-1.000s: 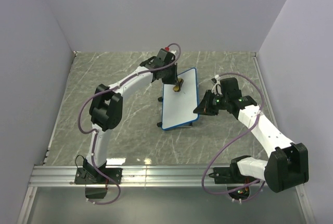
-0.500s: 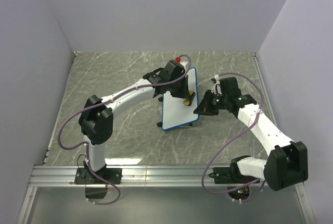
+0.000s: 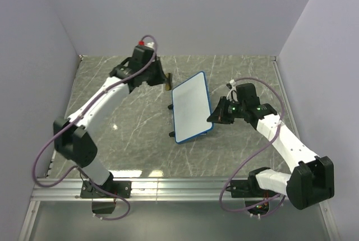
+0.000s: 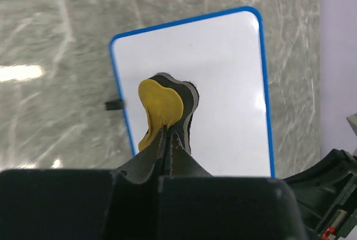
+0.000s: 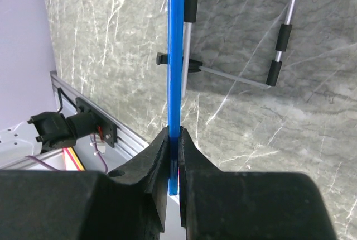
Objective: Erase the whiteboard
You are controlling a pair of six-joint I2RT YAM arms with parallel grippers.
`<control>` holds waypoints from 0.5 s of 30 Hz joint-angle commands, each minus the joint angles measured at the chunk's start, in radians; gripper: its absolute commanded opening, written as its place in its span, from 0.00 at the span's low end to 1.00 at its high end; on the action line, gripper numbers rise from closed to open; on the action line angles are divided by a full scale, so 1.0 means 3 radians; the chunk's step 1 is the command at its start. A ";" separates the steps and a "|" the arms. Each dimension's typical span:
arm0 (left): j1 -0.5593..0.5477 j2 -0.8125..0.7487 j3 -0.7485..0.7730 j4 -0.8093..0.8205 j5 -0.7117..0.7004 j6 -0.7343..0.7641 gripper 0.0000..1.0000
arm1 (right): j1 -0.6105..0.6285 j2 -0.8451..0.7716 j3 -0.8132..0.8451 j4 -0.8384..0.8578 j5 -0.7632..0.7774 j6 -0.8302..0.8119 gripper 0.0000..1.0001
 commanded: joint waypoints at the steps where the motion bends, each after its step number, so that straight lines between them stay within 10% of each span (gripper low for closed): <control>1: 0.0134 -0.0350 -0.0311 -0.0139 -0.0164 0.0040 0.00 | 0.0058 -0.0157 -0.0050 0.0085 -0.0027 -0.0056 0.00; 15: 0.0574 -0.0873 -0.1712 0.0050 -0.0660 0.0138 0.00 | 0.0156 -0.0525 -0.0485 0.0289 0.0009 0.0281 0.00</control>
